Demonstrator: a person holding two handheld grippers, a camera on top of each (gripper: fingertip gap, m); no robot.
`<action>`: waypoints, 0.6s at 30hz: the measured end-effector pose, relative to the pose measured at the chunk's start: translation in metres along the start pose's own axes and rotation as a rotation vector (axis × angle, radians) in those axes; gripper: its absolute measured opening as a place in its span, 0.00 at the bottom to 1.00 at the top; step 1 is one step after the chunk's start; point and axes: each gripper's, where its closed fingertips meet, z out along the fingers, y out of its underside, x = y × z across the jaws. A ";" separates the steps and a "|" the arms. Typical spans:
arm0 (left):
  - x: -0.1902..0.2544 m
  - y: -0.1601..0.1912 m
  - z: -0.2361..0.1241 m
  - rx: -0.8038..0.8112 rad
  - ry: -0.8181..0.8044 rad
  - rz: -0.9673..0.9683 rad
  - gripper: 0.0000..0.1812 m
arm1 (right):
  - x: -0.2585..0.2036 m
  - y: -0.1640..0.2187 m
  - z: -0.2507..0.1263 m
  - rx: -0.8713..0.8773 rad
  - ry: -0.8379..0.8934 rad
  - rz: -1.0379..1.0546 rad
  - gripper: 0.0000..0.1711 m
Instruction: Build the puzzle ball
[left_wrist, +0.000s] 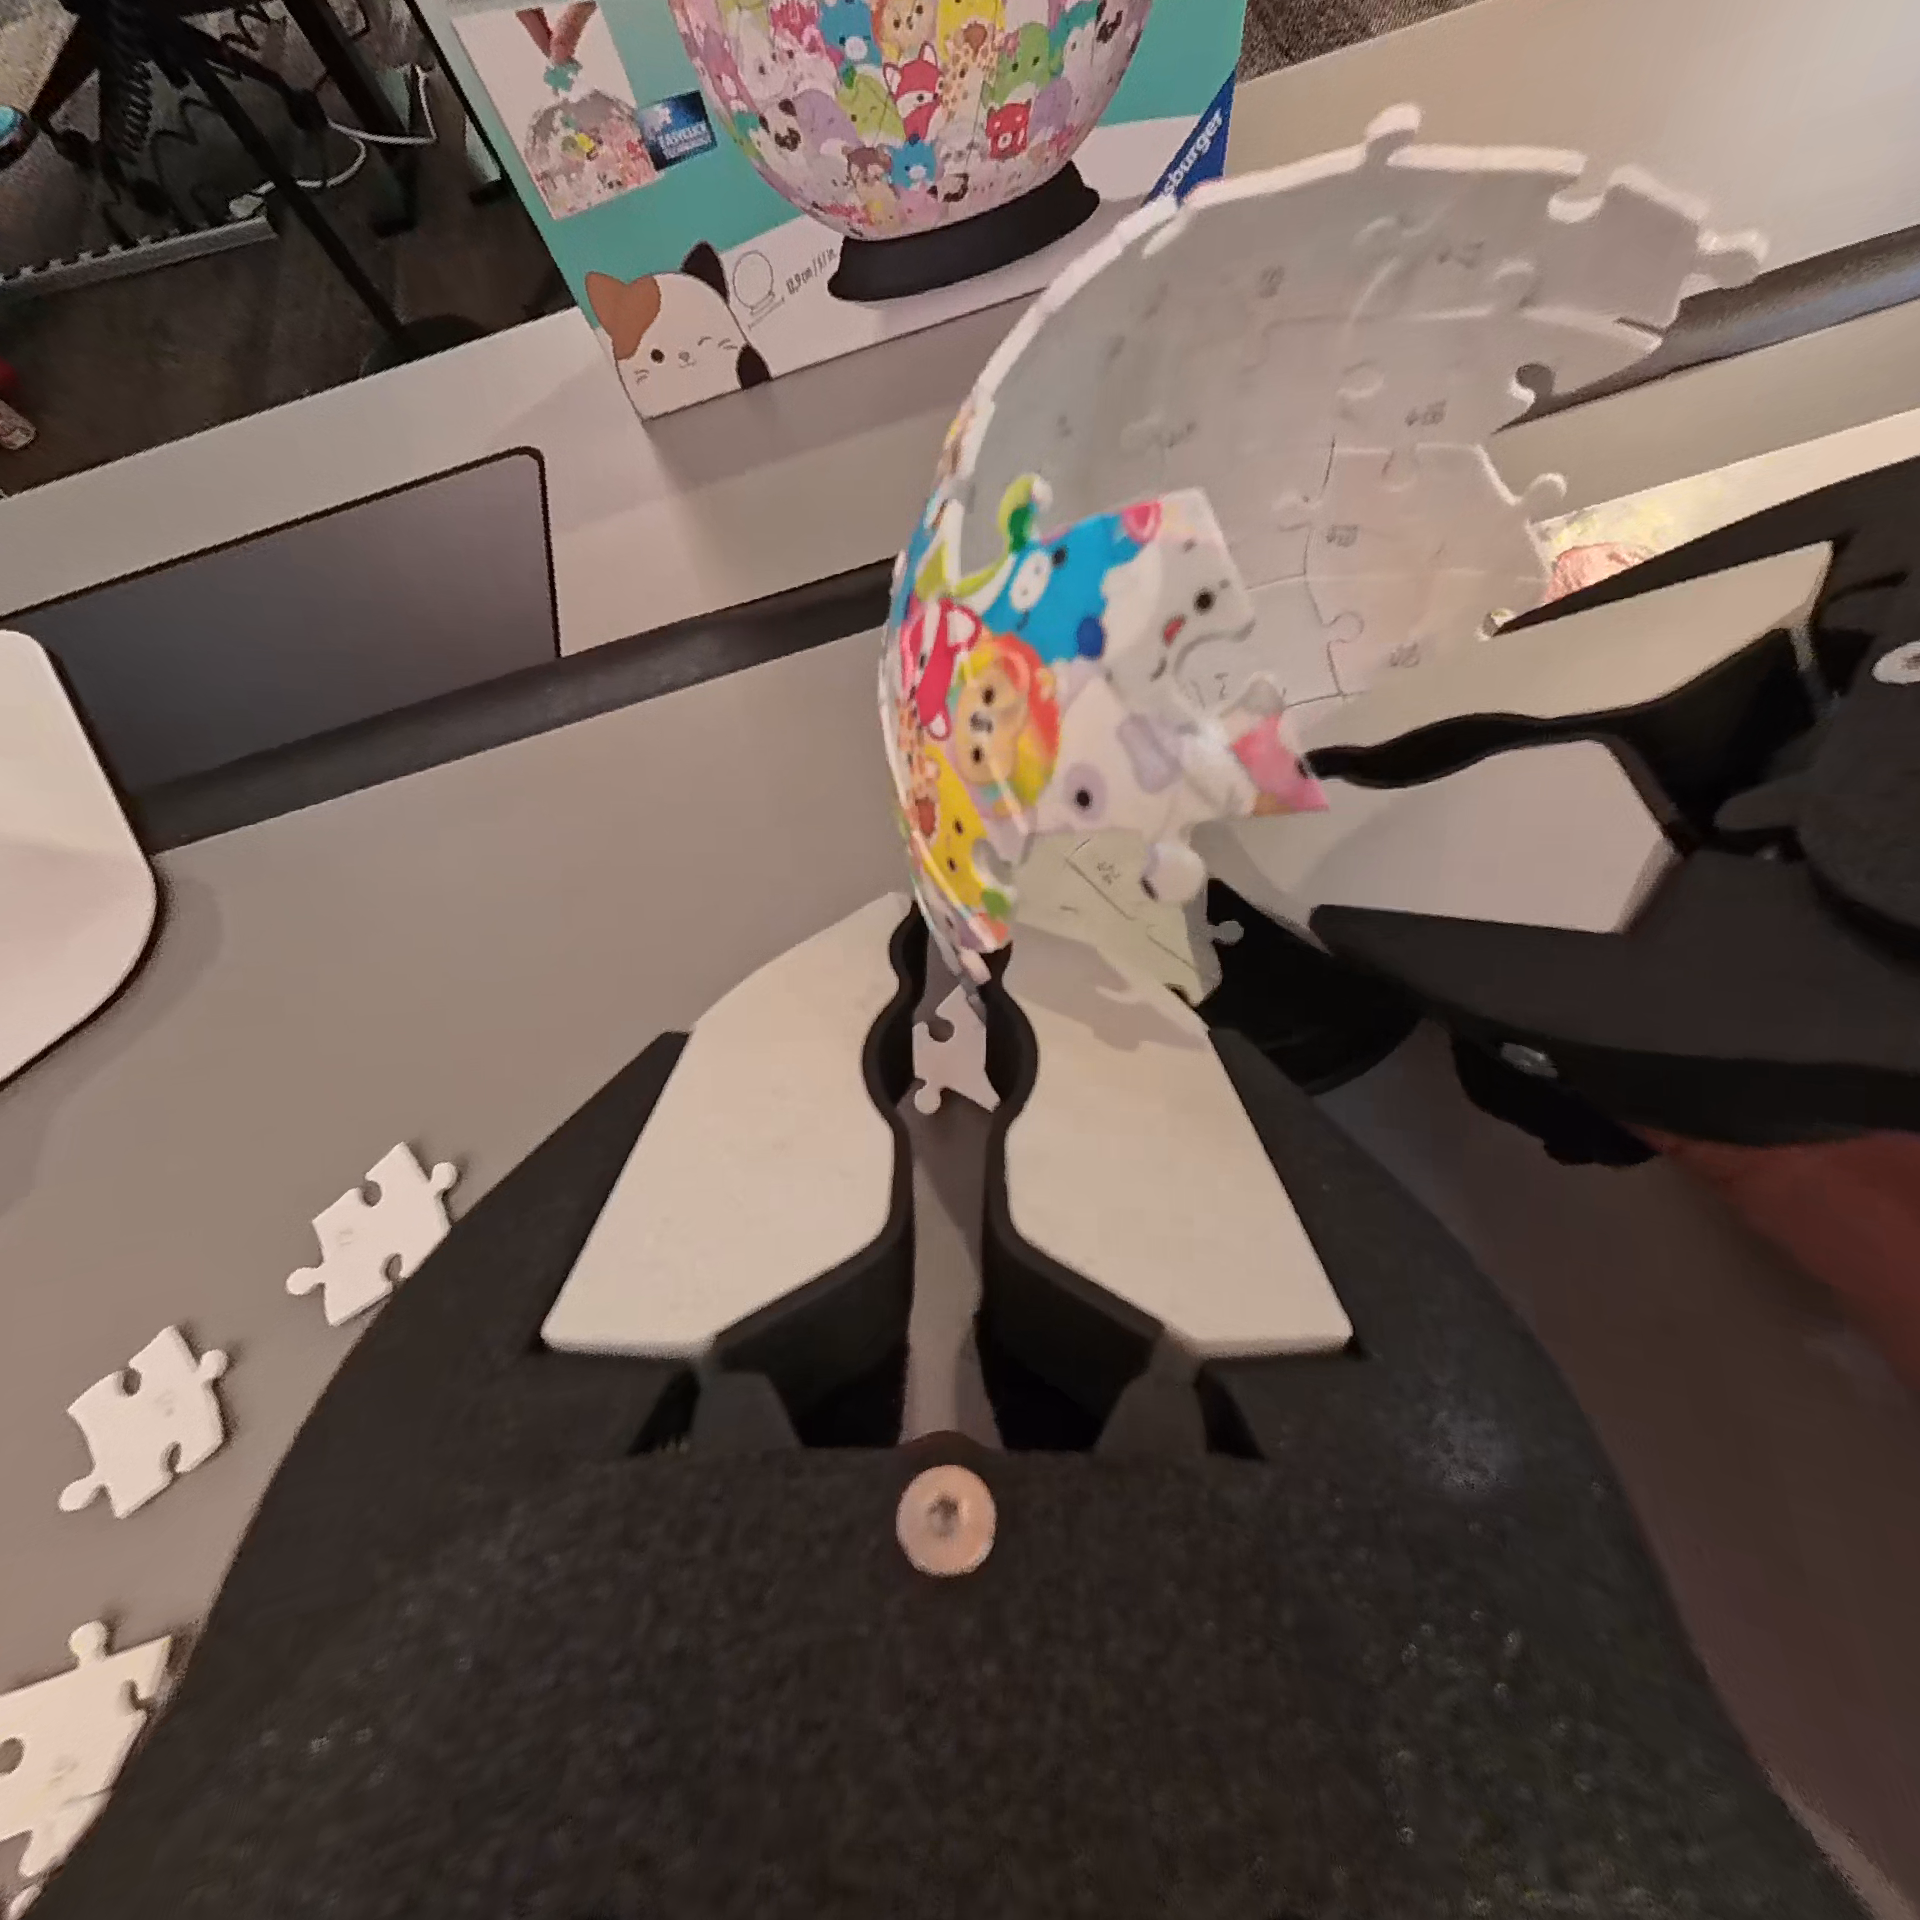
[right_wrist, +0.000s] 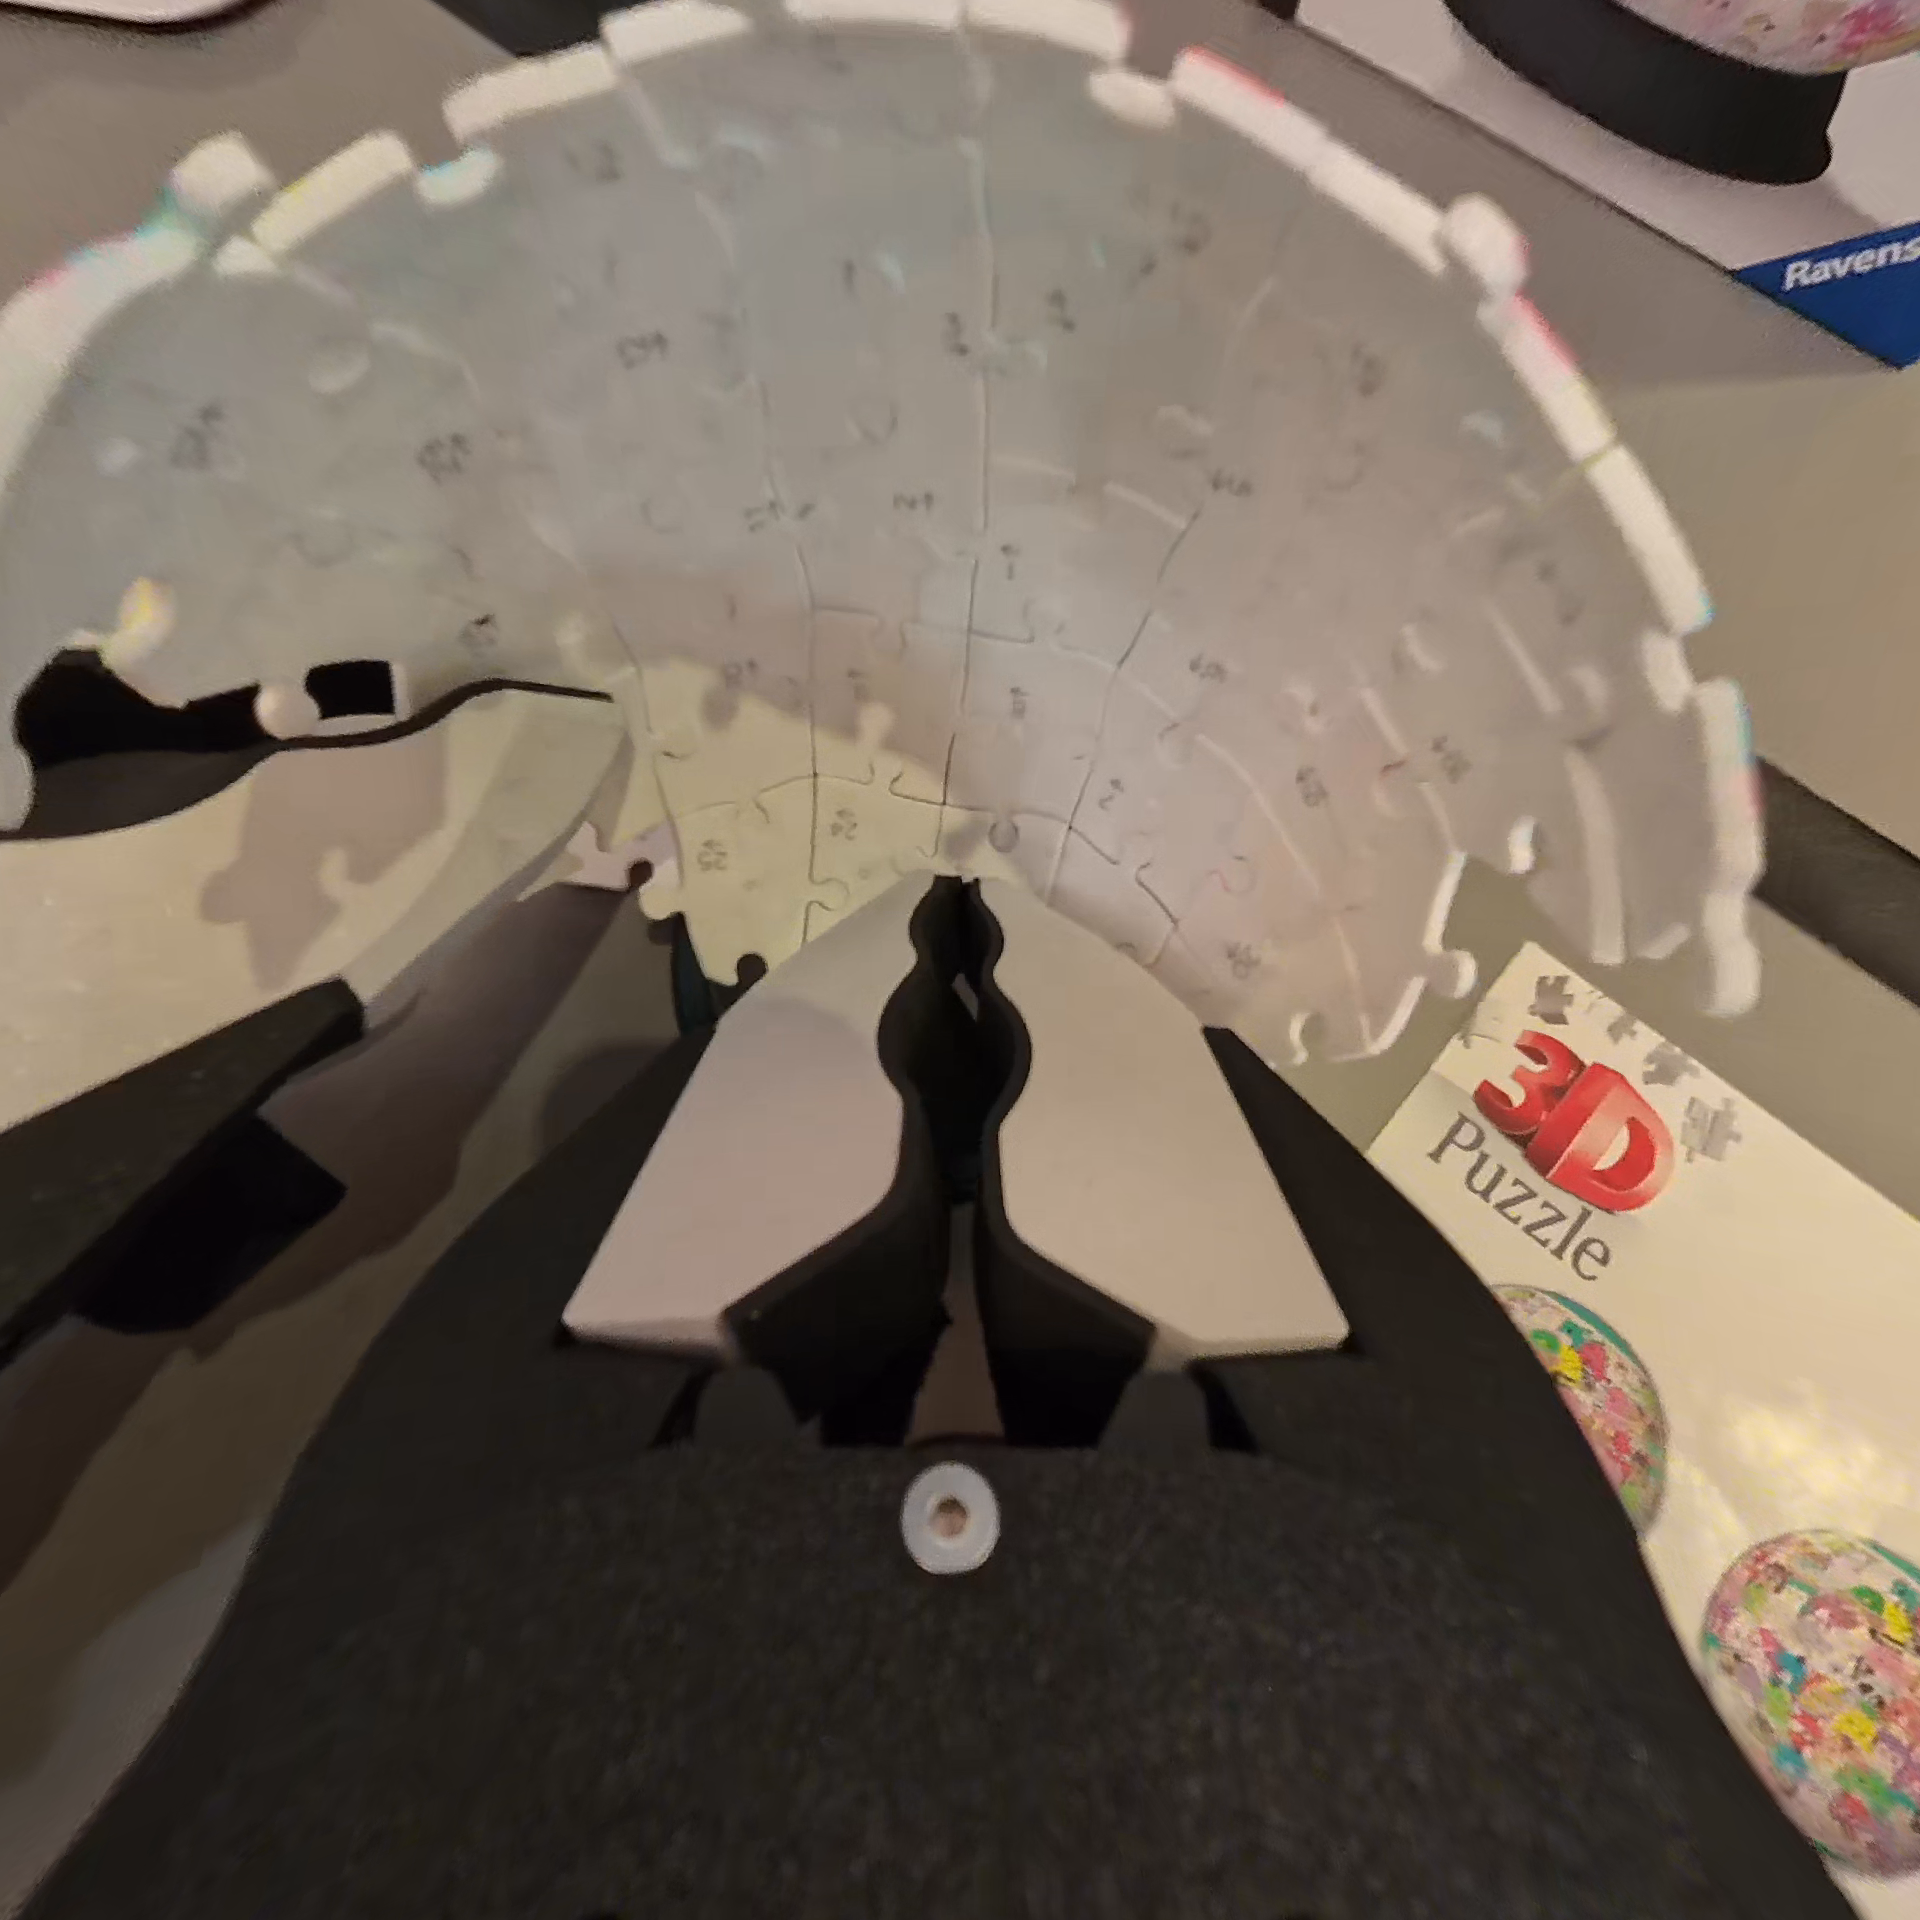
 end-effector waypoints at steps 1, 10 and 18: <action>0.000 0.000 0.000 0.001 0.000 0.000 0.04 | 0.000 0.000 0.000 -0.005 -0.006 0.007 0.00; 0.000 0.000 0.000 0.005 -0.010 0.013 0.04 | 0.014 -0.004 -0.008 -0.029 0.119 -0.118 0.00; -0.001 0.000 0.000 0.003 -0.001 -0.007 0.04 | 0.014 0.000 -0.003 -0.053 0.113 -0.142 0.00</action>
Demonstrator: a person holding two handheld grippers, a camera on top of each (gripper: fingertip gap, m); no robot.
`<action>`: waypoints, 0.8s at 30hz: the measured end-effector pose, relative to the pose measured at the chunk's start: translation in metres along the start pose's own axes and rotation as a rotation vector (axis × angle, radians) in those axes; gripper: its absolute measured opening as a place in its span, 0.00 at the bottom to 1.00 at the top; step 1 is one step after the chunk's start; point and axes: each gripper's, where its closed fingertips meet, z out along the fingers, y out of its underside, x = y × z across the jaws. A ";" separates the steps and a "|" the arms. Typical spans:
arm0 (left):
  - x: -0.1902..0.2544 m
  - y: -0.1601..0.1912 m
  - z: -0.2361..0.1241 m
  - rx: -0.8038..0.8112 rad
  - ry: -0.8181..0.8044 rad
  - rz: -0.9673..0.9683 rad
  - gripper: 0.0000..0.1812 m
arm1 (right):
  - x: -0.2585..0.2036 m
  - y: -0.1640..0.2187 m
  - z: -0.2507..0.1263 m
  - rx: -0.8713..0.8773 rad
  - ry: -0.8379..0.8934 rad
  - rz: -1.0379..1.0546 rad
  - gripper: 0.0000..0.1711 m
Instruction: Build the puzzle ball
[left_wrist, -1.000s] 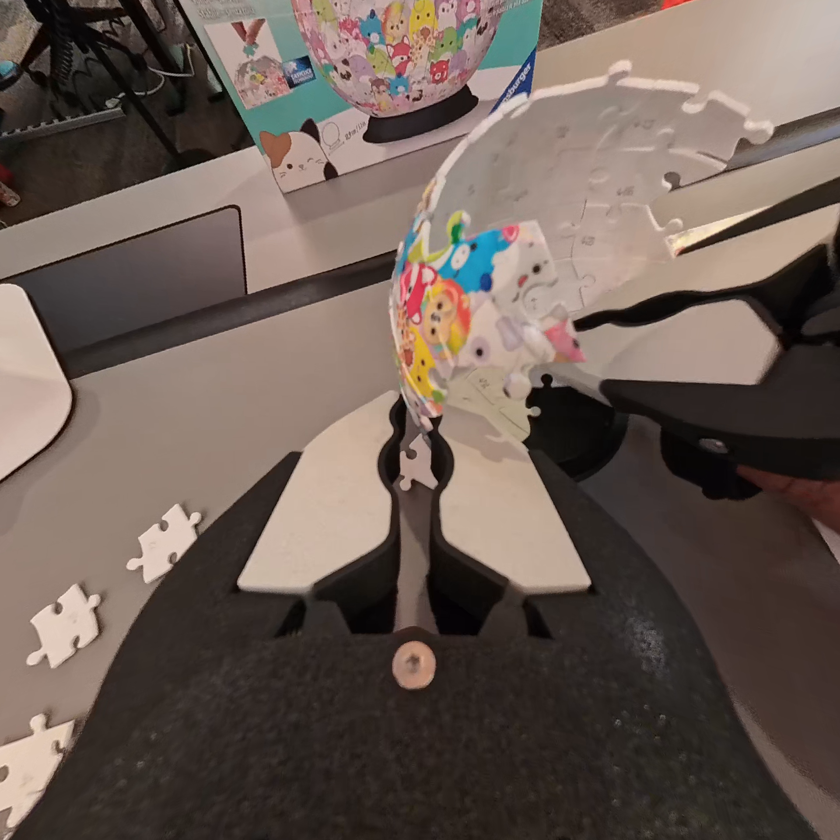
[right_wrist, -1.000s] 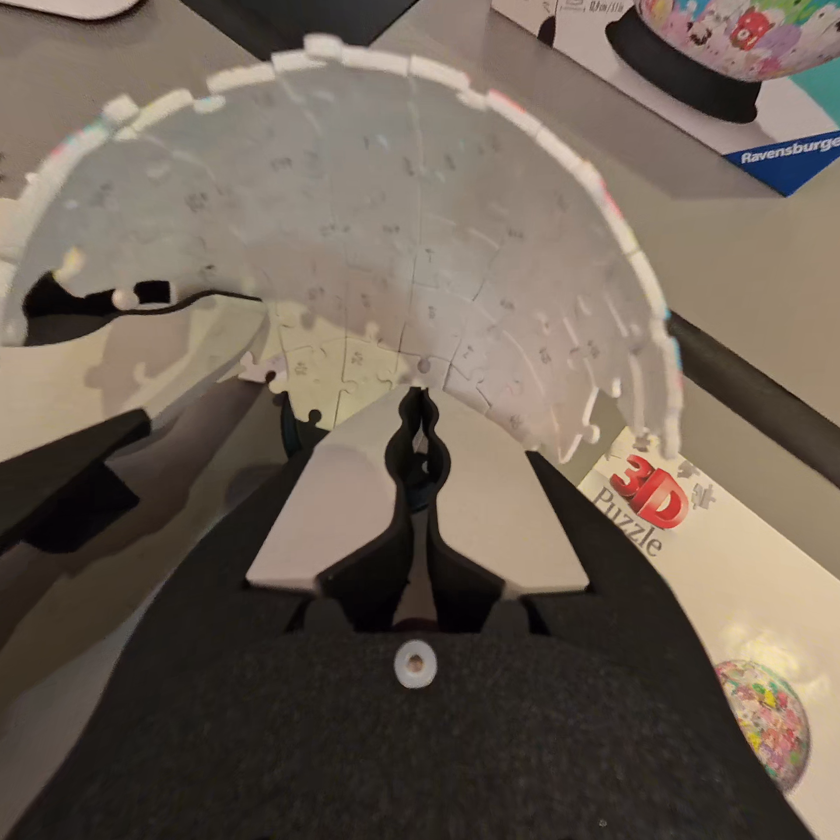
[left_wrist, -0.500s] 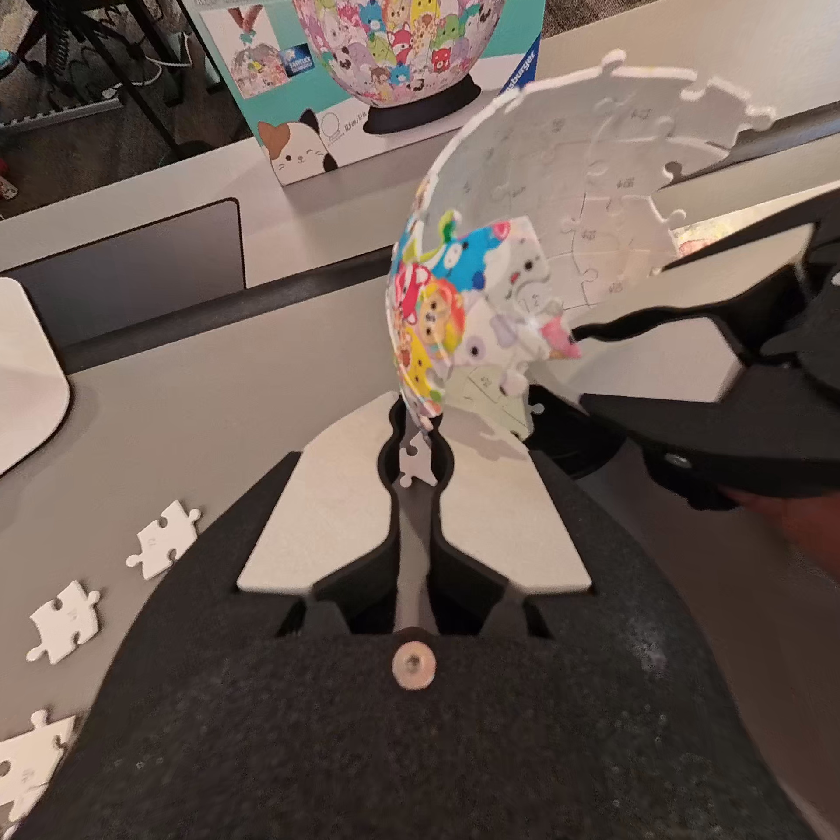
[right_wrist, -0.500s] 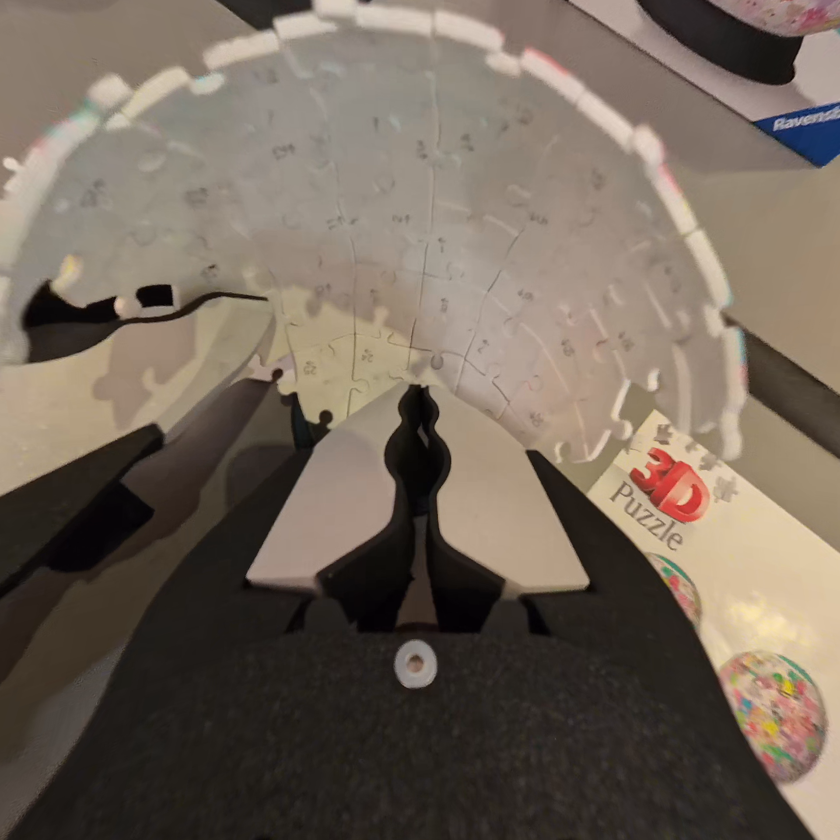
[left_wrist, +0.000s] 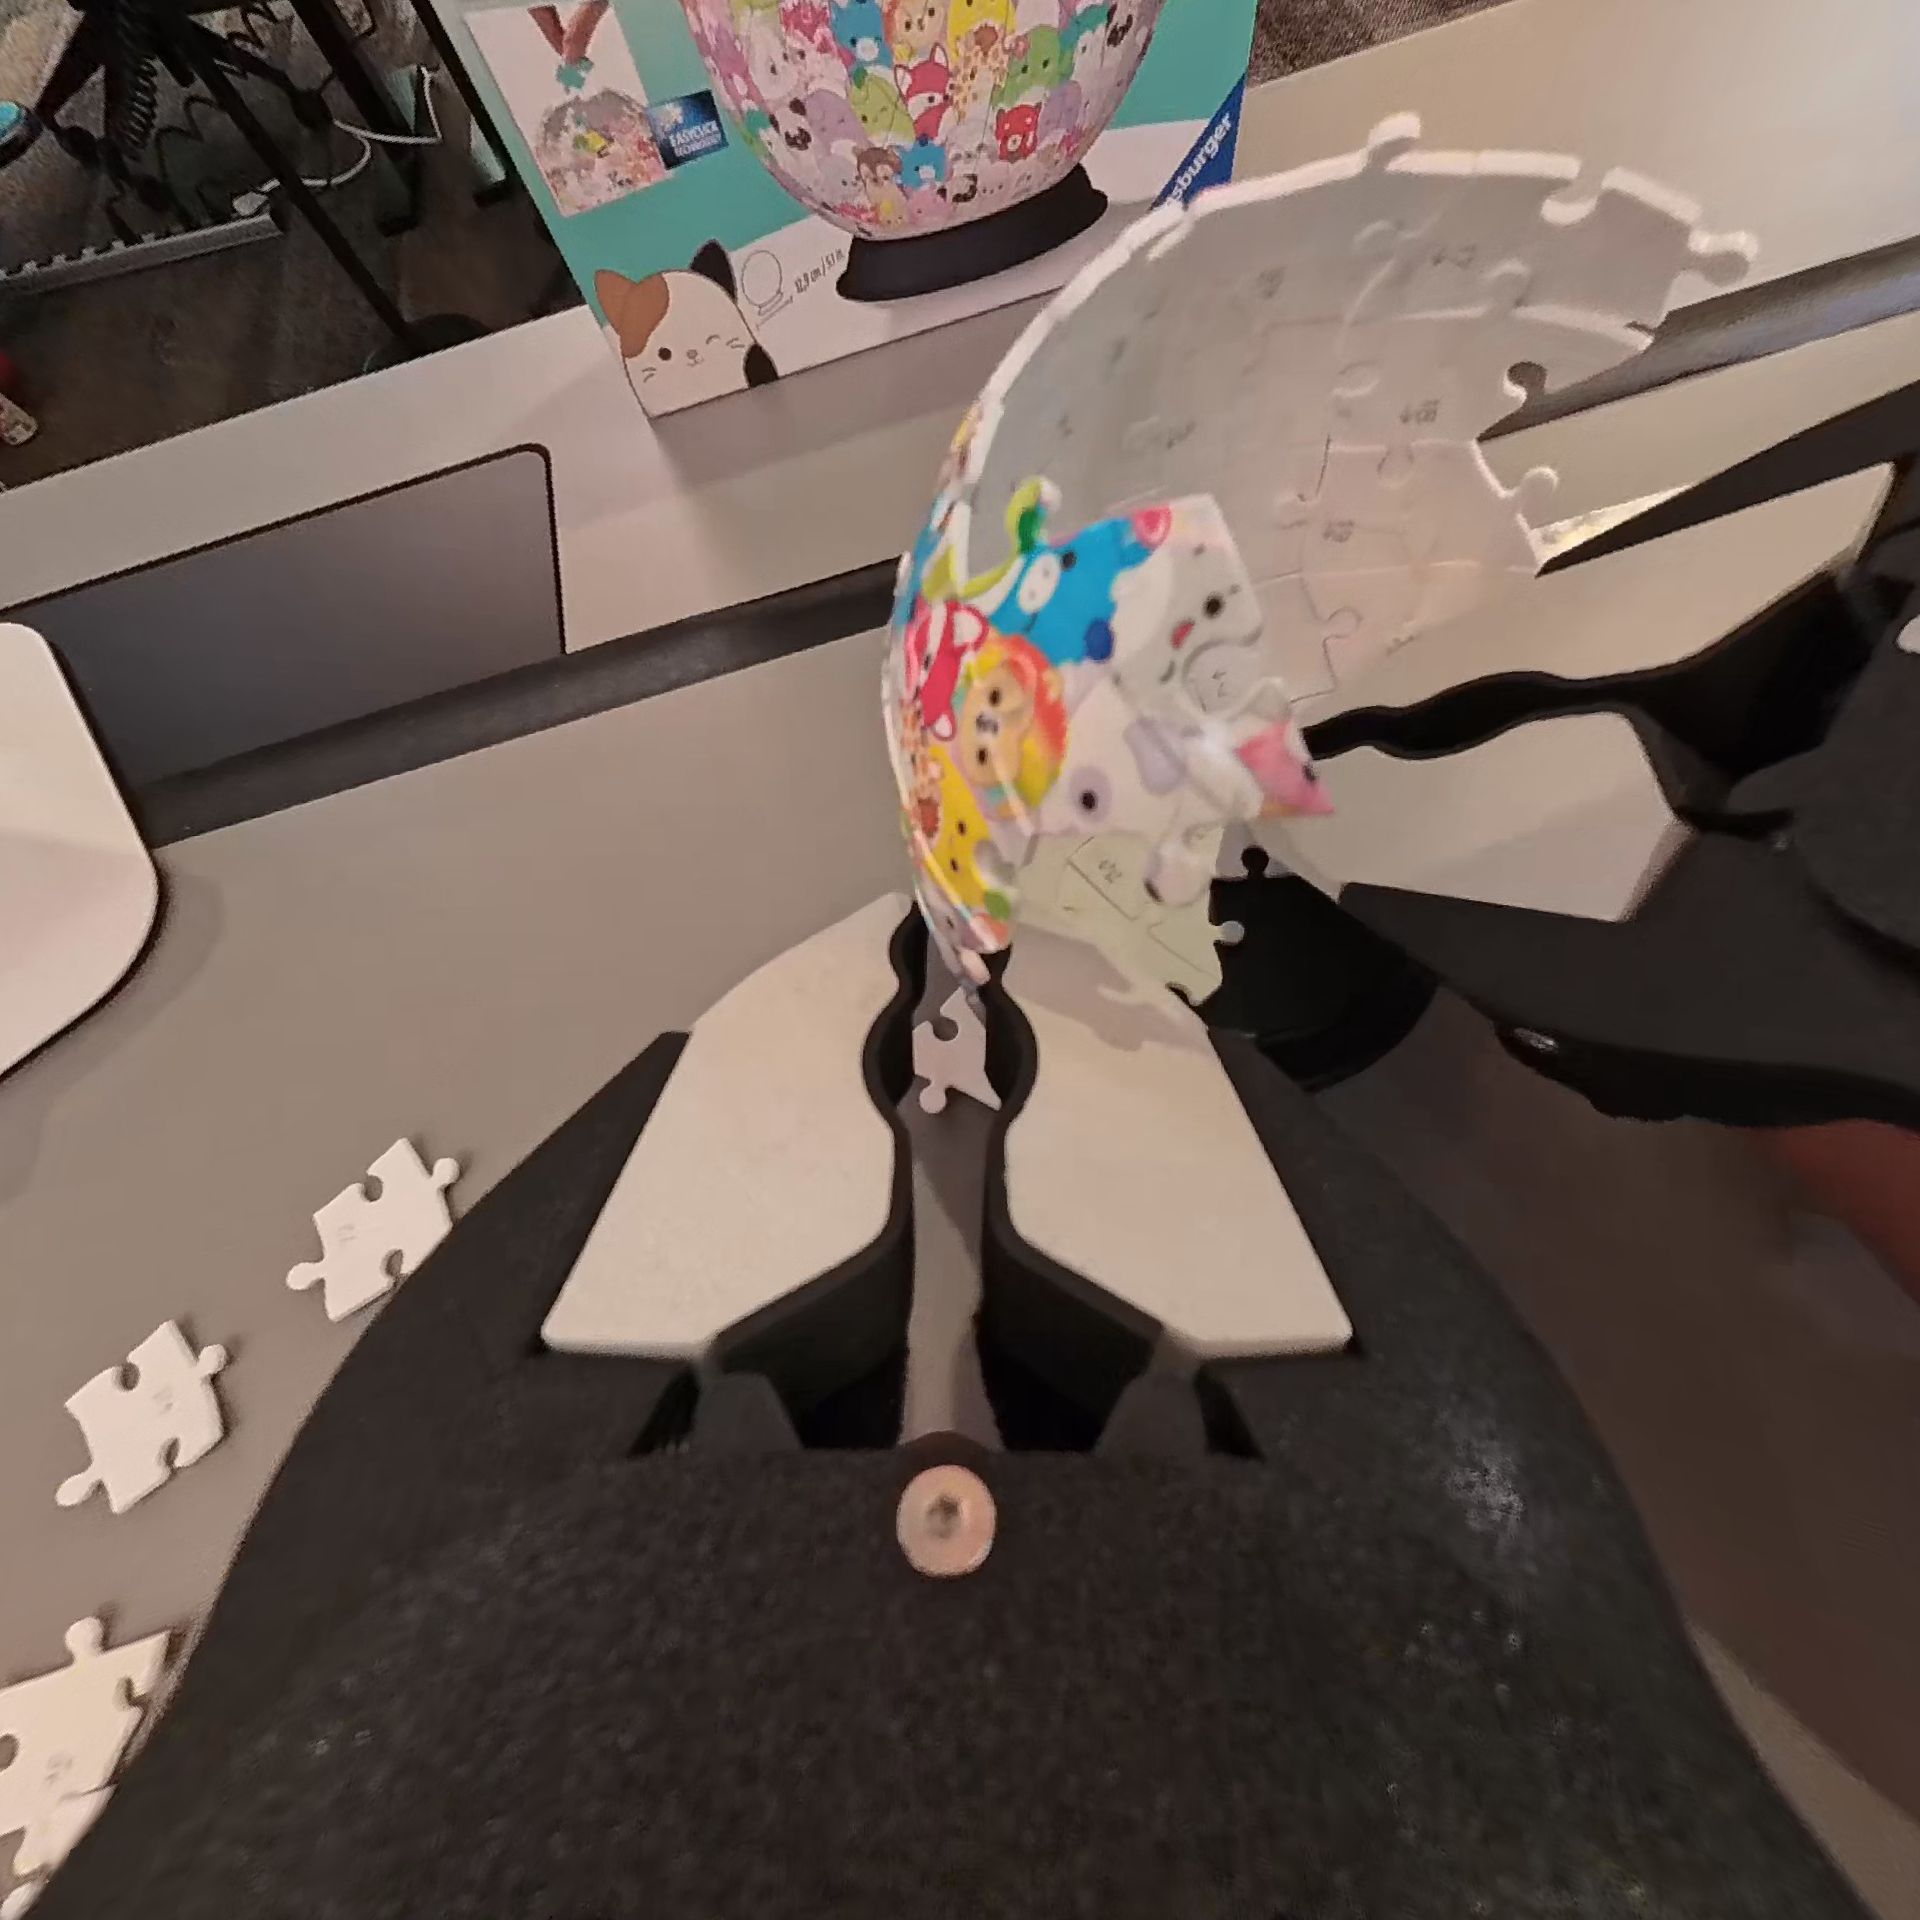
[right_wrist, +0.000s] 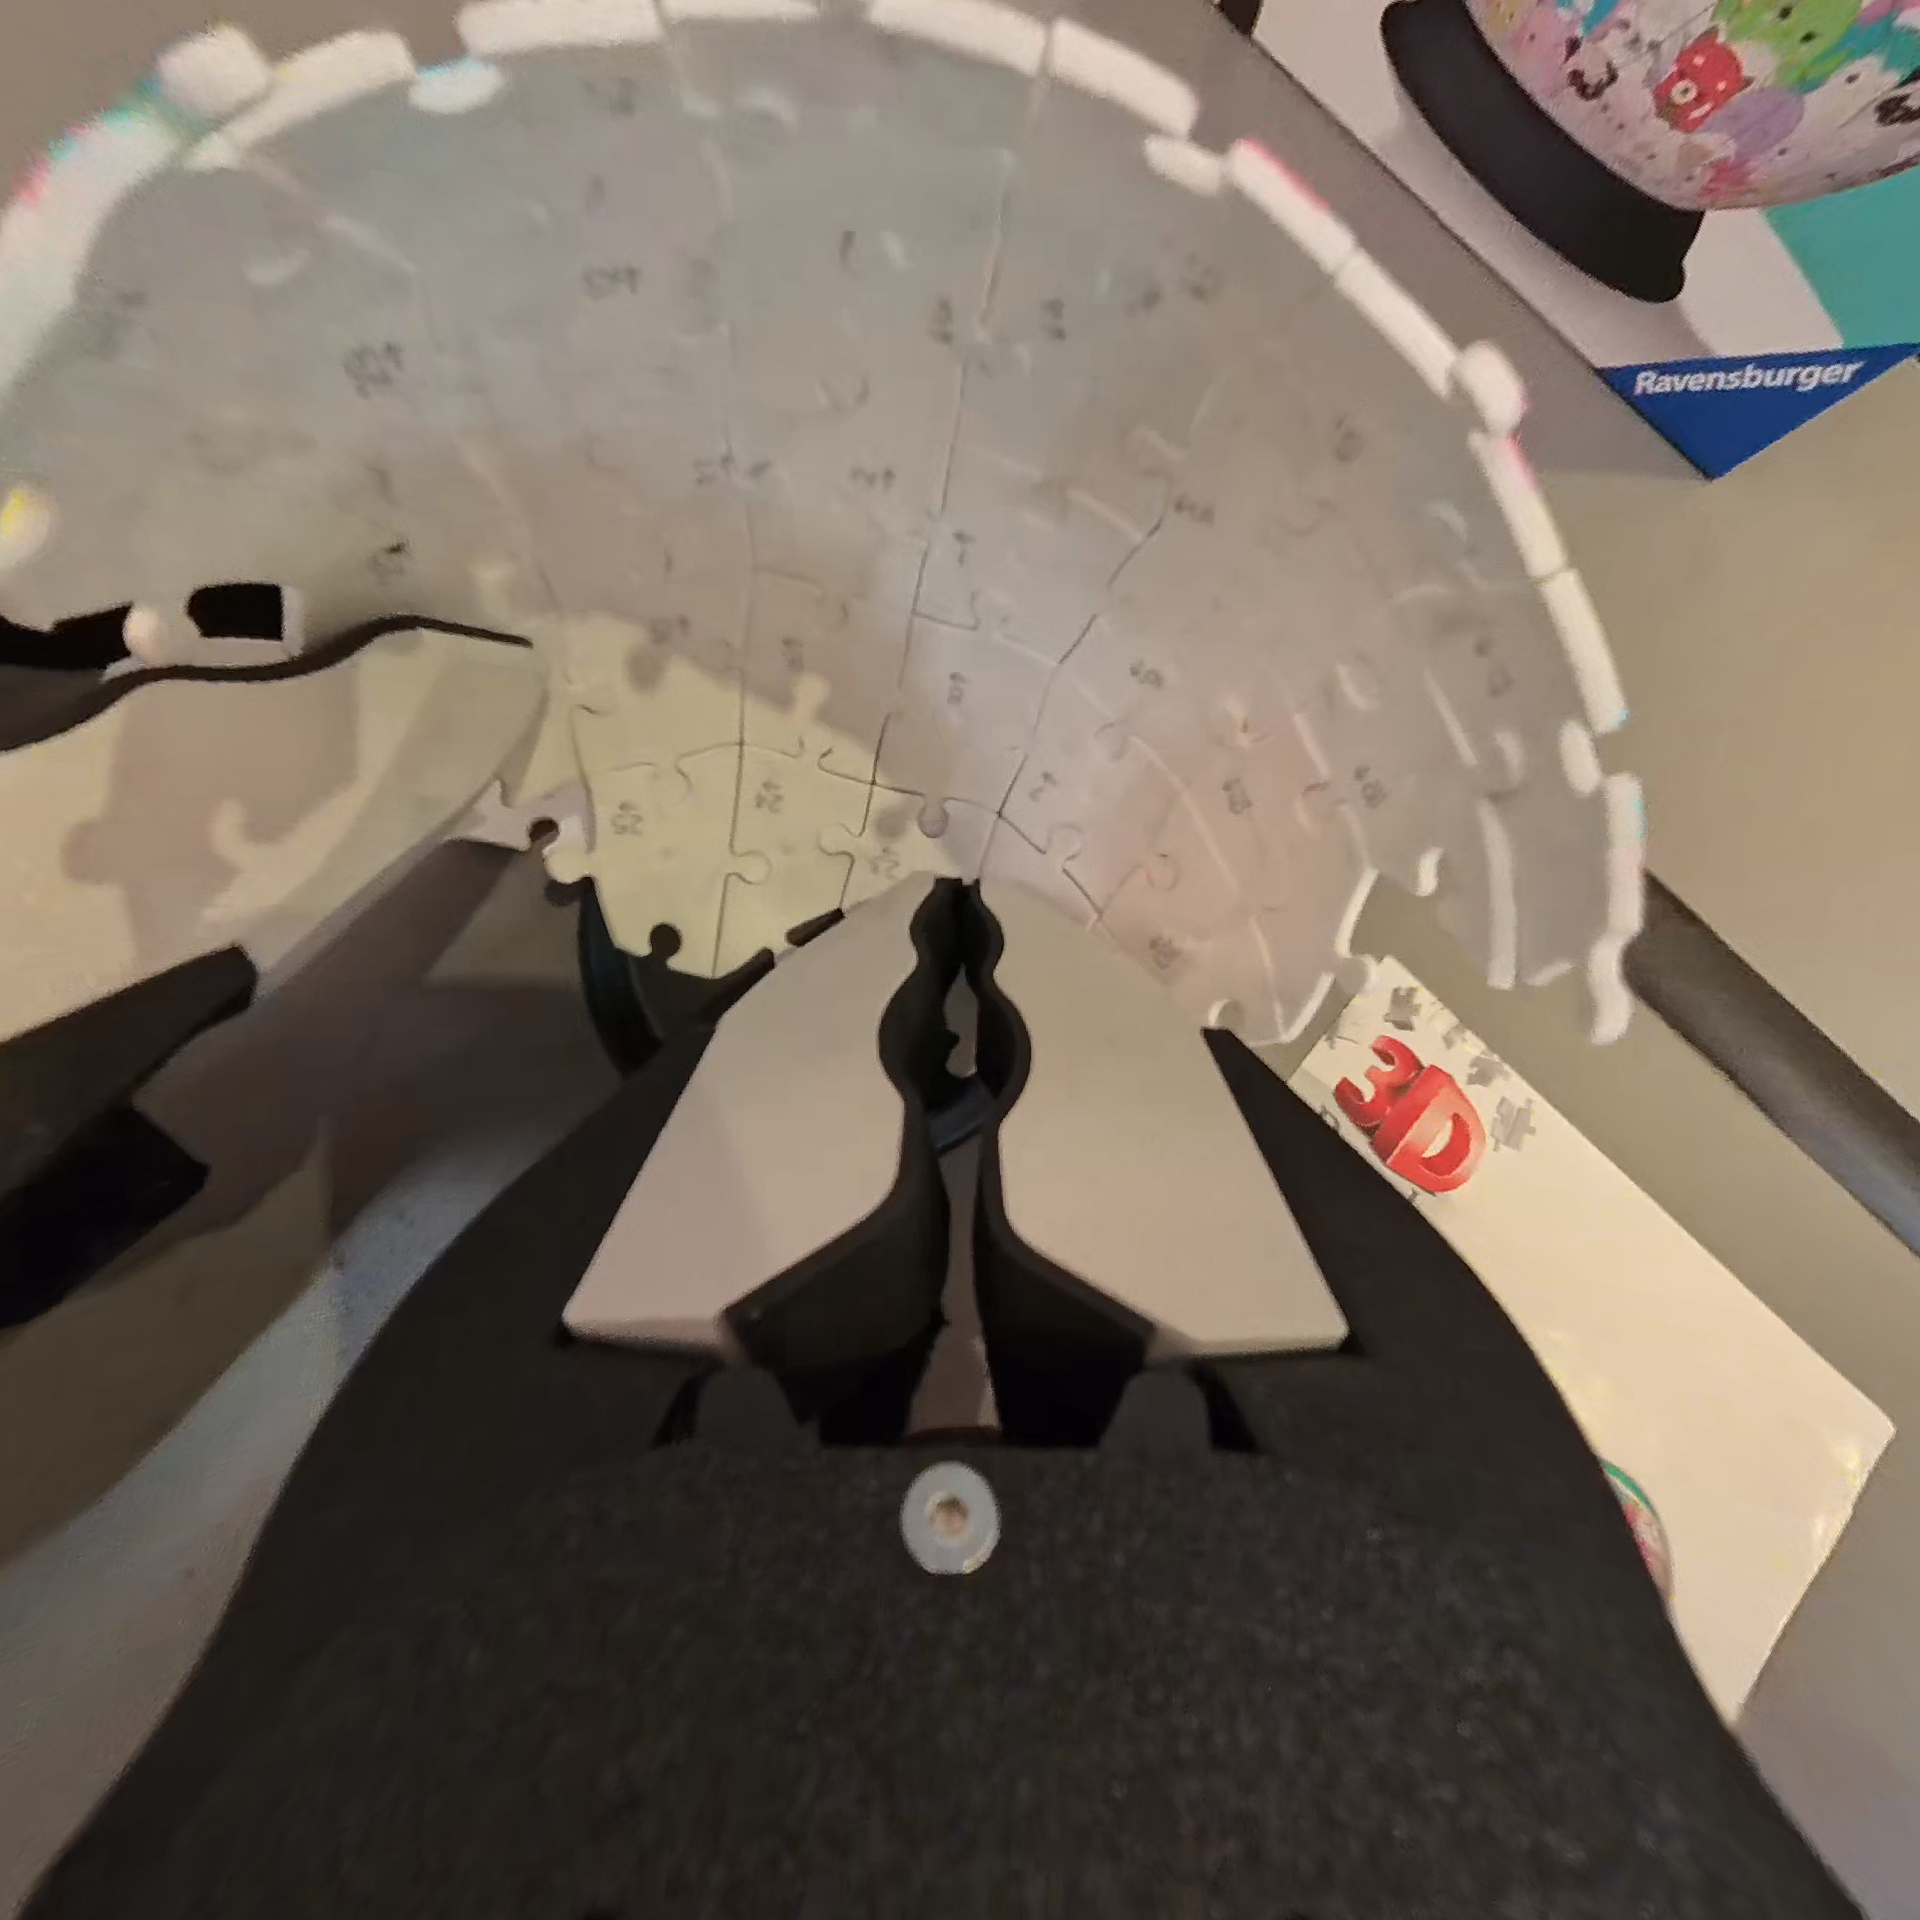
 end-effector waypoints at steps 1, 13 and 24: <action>0.000 0.000 0.000 0.001 0.001 0.000 0.04 | 0.000 -0.001 -0.002 0.004 0.005 -0.008 0.00; 0.001 0.001 0.001 -0.002 0.004 -0.001 0.04 | -0.007 -0.004 0.004 0.003 -0.004 0.012 0.01; -0.001 0.000 0.000 -0.001 -0.009 0.010 0.04 | 0.001 -0.003 0.005 0.003 0.015 0.014 0.00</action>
